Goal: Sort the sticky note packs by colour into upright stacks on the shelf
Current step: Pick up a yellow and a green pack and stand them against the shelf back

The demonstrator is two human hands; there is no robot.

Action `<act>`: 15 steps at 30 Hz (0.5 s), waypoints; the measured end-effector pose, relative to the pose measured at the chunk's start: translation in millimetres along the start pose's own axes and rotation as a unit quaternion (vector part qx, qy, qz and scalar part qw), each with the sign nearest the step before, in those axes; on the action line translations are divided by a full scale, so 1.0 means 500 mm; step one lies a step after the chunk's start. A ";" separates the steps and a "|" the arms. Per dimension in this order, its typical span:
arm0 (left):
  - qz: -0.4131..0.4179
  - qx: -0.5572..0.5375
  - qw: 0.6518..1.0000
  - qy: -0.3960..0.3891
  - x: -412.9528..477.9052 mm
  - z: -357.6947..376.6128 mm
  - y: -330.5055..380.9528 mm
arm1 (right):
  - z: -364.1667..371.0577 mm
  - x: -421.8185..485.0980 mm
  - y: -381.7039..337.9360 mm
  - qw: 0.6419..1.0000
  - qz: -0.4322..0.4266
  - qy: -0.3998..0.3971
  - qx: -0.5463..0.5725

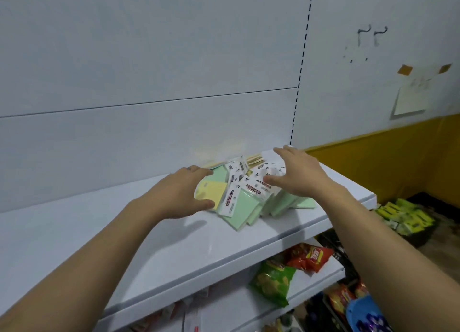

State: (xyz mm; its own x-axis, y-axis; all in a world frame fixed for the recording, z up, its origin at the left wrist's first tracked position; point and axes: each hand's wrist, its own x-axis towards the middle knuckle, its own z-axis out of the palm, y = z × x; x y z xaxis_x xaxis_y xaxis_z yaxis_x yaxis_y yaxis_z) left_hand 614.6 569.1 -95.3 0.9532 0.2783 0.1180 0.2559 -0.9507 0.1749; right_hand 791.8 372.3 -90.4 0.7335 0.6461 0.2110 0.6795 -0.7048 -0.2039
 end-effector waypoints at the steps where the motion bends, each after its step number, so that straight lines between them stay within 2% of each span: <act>1: 0.004 -0.001 1.000 -0.005 0.013 0.009 -0.004 | 0.005 0.011 0.005 1.000 0.000 -0.001 0.000; 9: 0.021 -0.008 0.999 -0.050 0.088 0.048 -0.040 | 0.044 0.076 0.017 1.000 0.005 -0.003 0.007; 15: 0.045 0.026 0.995 -0.082 0.128 0.081 -0.057 | 0.061 0.063 0.009 0.999 0.033 0.005 0.007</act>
State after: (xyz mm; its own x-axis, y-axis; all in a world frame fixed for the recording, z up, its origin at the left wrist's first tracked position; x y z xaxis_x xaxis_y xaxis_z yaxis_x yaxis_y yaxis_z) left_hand 674.9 608.6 -132.3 0.9849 0.1704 -0.0313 0.1729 -0.9776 0.1196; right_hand 818.5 398.6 -113.6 0.7770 0.5946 0.2067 0.6293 -0.7419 -0.2314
